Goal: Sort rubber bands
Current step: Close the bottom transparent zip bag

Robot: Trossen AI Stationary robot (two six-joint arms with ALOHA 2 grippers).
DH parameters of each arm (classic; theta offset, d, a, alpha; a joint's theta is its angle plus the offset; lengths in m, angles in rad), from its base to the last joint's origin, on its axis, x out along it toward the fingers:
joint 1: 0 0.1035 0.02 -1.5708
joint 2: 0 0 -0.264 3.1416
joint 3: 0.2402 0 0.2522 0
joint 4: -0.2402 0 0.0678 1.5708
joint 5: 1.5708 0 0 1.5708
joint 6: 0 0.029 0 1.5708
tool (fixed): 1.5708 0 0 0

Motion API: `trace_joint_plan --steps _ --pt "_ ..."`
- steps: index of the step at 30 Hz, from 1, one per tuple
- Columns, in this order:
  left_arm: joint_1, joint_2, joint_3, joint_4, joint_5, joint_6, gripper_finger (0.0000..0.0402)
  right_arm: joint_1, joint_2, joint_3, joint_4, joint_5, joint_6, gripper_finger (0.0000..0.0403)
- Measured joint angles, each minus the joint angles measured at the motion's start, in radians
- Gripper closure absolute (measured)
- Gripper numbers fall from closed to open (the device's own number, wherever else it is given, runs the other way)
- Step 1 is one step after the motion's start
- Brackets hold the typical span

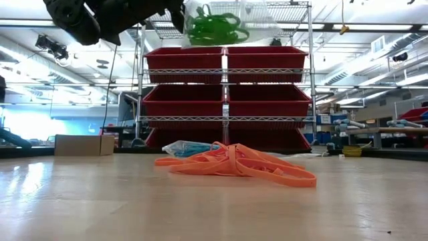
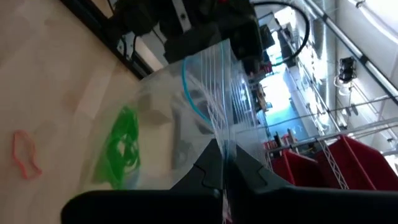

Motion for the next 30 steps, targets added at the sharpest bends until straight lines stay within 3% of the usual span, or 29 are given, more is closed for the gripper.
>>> trace_joint_plan --steps 5,13,30 --pt "0.000 0.000 0.000 -0.001 0.009 0.000 0.0398 0.000 0.000 0.000 -0.043 -0.009 0.061 0.0403" --pt "-0.009 0.000 0.000 -0.011 0.020 0.000 0.0400 -0.013 -0.001 0.000 -0.162 -0.127 0.227 0.0403" --pt "-0.021 0.000 0.001 -0.093 0.021 0.010 0.0401 -0.079 -0.001 0.007 -0.258 -0.289 0.306 0.0403"
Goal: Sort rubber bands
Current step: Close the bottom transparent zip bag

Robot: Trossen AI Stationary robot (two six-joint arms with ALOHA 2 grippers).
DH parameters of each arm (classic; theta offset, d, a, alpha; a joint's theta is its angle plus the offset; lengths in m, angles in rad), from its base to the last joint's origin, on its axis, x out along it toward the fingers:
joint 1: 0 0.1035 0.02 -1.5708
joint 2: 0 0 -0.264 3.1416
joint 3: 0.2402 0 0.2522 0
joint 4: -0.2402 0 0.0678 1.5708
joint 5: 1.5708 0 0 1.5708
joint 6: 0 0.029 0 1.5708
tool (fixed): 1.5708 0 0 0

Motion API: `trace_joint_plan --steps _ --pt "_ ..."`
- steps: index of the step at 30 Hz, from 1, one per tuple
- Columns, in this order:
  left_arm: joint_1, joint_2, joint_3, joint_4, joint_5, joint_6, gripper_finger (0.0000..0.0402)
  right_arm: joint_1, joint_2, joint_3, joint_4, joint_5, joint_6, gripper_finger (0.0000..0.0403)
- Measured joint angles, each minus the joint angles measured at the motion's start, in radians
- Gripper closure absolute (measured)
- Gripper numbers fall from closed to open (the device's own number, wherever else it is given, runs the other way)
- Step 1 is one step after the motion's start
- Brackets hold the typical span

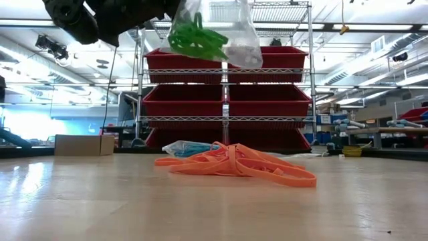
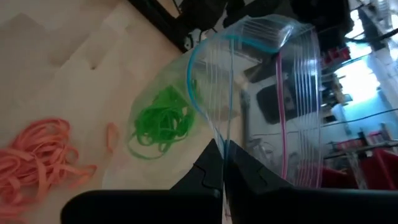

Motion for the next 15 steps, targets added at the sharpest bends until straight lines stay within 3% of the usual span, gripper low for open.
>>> trace_joint_plan --steps 15 --pt "0.000 0.000 0.000 -0.080 -0.023 0.019 0.0401 -0.040 0.000 0.111 -0.264 -0.226 0.161 0.0403"
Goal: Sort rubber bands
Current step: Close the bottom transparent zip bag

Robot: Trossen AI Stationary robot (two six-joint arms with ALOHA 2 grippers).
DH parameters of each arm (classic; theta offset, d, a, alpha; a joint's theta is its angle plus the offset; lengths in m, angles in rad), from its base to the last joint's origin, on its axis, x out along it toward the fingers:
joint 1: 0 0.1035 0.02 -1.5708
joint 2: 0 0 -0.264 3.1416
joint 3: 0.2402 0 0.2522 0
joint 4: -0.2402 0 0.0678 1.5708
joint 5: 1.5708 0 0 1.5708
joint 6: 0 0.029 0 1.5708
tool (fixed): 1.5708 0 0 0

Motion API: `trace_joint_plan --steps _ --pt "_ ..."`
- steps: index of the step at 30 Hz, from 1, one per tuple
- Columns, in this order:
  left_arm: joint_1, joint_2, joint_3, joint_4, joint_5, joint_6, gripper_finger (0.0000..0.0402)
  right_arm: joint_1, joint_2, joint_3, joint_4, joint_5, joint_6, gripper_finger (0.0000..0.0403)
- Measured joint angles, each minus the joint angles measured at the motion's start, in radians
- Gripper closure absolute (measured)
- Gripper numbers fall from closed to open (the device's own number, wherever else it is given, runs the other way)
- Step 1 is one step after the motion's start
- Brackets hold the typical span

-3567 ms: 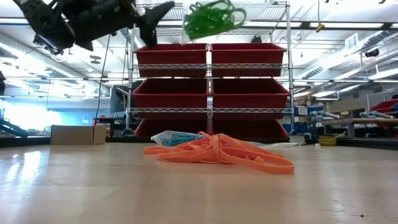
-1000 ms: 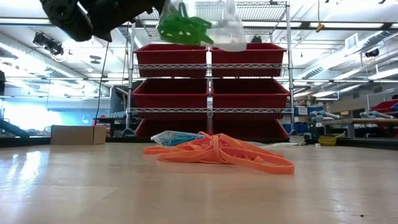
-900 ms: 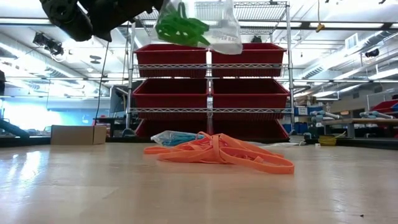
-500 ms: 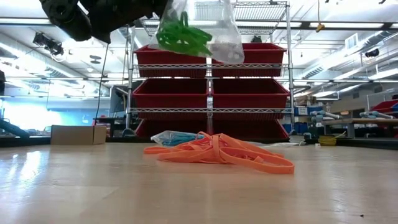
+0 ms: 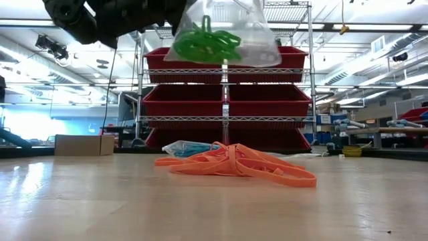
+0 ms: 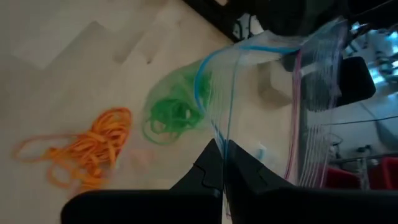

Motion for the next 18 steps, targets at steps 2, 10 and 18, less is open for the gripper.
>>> trace_joint_plan --steps 2,10,18 --pt "0.000 0.000 0.000 -0.010 0.000 0.000 0.0401 0.000 0.000 0.011 -0.030 -0.015 0.012 0.0403" --pt "0.000 0.000 0.000 -0.083 0.001 -0.008 0.0401 -0.019 0.004 0.013 -0.035 -0.127 0.042 0.0403" --pt "-0.013 0.000 0.000 -0.160 0.008 -0.011 0.0401 -0.059 0.005 0.013 -0.083 -0.272 0.077 0.0403"
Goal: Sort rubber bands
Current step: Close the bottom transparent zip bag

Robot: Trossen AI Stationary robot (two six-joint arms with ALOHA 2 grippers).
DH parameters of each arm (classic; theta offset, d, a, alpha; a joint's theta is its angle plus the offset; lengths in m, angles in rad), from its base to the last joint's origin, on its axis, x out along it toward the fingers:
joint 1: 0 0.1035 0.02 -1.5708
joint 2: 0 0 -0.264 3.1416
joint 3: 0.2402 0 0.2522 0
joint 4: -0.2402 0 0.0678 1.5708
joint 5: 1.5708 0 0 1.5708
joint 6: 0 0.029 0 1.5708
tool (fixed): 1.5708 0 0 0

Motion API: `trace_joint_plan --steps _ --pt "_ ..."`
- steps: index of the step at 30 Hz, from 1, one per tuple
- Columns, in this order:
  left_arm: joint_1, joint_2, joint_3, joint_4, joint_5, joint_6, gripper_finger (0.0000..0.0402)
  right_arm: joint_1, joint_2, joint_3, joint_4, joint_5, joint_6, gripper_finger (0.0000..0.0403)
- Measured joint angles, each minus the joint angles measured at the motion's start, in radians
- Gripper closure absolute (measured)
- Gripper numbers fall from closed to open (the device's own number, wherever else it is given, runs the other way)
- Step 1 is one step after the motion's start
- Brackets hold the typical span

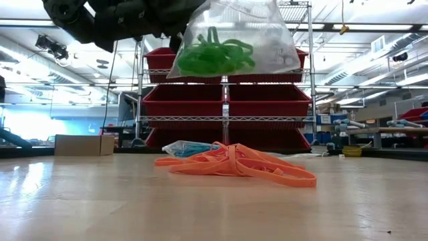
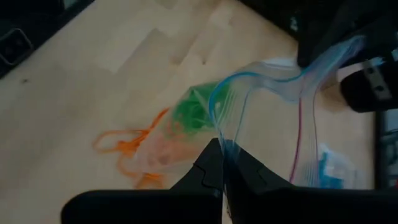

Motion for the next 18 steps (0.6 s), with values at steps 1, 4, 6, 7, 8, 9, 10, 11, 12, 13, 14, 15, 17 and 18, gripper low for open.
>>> trace_joint_plan --steps 1,4,6,7,8,9,10,11,12,13,14,15,17,18 --pt "0.000 0.000 0.000 -0.005 -0.002 0.002 0.0401 -0.003 0.001 0.000 -0.002 -0.017 0.008 0.0403" --pt "0.001 0.000 0.000 -0.010 -0.011 0.005 0.0401 -0.007 0.002 0.000 -0.025 -0.069 0.019 0.0403" --pt "0.001 0.000 0.000 -0.009 -0.019 0.011 0.0401 -0.006 0.002 0.000 -0.039 -0.101 0.029 0.0403" --pt "0.001 0.000 0.000 -0.010 -0.025 0.016 0.0401 -0.006 0.002 0.000 -0.050 -0.117 0.037 0.0403" --pt "0.001 0.000 0.000 -0.010 -0.033 0.027 0.0401 -0.006 0.003 0.000 -0.054 -0.132 0.044 0.0403" --pt "0.001 0.000 0.000 -0.008 -0.038 0.031 0.0401 -0.006 0.003 0.000 -0.055 -0.149 0.053 0.0403" --pt "0.001 0.000 0.000 -0.005 -0.043 0.032 0.0401 -0.007 0.003 0.000 -0.058 -0.166 0.064 0.0403" --pt "0.001 0.000 0.000 -0.004 -0.047 0.033 0.0401 -0.008 0.003 0.000 -0.061 -0.179 0.074 0.0403" --pt "0.001 0.000 0.000 -0.005 -0.050 0.035 0.0401 -0.009 0.003 0.000 -0.061 -0.192 0.080 0.0403" --pt "0.000 0.000 0.000 -0.005 -0.052 0.036 0.0401 -0.008 0.003 0.000 -0.059 -0.200 0.084 0.0403" --pt "0.000 0.000 0.000 -0.004 -0.053 0.036 0.0401 -0.008 0.003 0.000 -0.058 -0.206 0.085 0.0403" --pt "0.000 0.000 0.000 0.000 -0.053 0.037 0.0401 -0.008 0.003 0.000 -0.058 -0.213 0.086 0.0403" --pt "-0.001 0.000 0.001 0.004 -0.053 0.037 0.0401 -0.009 0.003 0.000 -0.058 -0.228 0.086 0.0403" --pt "-0.001 0.000 0.001 0.005 -0.053 0.037 0.0401 -0.009 0.008 0.000 -0.057 -0.235 0.086 0.0403"
